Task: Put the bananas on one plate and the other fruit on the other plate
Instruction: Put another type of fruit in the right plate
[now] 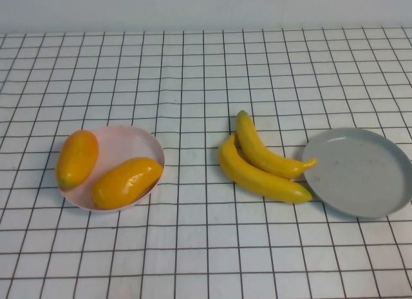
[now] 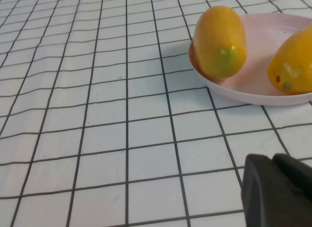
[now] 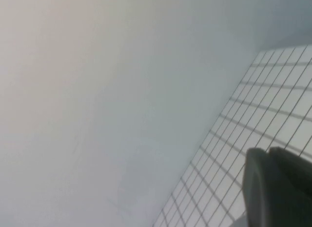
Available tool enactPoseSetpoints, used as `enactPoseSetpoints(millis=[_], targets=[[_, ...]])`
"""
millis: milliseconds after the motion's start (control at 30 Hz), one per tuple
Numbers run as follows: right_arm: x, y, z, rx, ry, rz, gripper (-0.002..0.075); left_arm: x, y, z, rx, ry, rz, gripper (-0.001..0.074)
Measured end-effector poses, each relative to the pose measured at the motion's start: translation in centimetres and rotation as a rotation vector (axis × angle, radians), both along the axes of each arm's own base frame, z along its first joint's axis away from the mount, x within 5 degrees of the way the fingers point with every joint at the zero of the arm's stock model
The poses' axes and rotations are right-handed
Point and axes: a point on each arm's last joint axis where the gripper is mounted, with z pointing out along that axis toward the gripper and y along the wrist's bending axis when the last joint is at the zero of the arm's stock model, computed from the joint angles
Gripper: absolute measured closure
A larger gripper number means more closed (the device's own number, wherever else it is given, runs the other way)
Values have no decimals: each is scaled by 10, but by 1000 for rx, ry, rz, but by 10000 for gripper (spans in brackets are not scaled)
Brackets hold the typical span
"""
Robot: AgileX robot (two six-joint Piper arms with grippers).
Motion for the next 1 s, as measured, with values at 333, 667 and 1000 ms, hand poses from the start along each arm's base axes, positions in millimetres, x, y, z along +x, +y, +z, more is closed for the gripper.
enactPoseSetpoints(millis=[333, 667, 1000], targets=[[-2, -9, -3, 189, -18, -93, 742, 0, 0, 0, 0, 0, 0, 738], [-3, -11, -5, 135, 16, -119, 742, 0, 0, 0, -2, 0, 0, 738], [10, 18, 12, -182, 90, 197, 742, 0, 0, 0, -2, 0, 0, 738]])
